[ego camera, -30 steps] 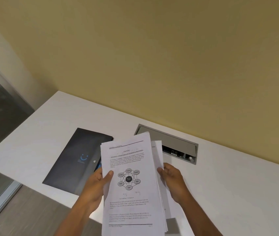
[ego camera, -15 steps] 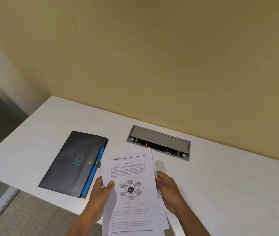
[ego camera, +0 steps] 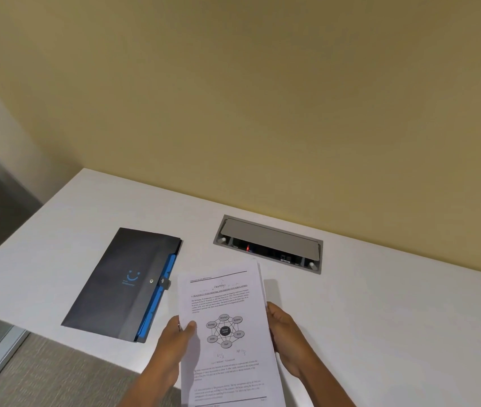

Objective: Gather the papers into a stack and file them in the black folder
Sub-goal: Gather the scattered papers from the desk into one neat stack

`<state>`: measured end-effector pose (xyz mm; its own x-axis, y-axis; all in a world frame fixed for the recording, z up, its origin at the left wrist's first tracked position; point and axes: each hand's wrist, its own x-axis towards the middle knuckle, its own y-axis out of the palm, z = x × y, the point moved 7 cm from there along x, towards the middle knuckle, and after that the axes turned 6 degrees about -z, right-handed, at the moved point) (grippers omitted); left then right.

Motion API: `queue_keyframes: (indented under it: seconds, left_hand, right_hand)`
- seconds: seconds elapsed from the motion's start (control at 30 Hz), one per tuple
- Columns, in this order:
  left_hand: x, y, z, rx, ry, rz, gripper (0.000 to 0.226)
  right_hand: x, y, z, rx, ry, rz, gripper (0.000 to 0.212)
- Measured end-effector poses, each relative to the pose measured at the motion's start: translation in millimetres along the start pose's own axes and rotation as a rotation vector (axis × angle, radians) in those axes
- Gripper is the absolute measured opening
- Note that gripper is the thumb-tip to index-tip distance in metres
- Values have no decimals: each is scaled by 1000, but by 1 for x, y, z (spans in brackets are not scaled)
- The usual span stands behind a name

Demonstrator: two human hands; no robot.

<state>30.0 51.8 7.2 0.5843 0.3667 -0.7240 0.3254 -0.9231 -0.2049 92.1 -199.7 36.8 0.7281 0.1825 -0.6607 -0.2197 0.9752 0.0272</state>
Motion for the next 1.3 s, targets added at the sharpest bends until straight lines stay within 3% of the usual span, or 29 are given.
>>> queue_keyframes:
  seconds: [0.13,0.2,0.3,0.4,0.53,0.77,1.07,1.3]
  left_hand:
    - [-1,6,-6,-17,23,-4,27]
    - [0,9,-12,-41,42,-6,24]
    - [-2,20,-24,-74,74,15,22]
    - [-7,34,-41,-73,126,47,18]
    - [-9,49,-63,-57,210,79,19]
    - [-12,59,-83,-115,369,104,41]
    - [0,77,-51,37,367,134,45]
    - [5,67,-56,-27,344,115,41]
  right_hand:
    - [7,-6,-11,73,89,-2,61]
    - [5,-10,-8,100,75,-51,56]
    - [3,-15,10,-46,-74,-147,22]
    - [5,-20,21,-162,-166,-239,28]
    - [7,-30,30,-132,-221,-331,30]
    - [2,-57,33,9,-292,-502,36]
    - [12,-59,-16,35,-183,-510,30]
    - [16,-63,-14,15,-189,-472,20]
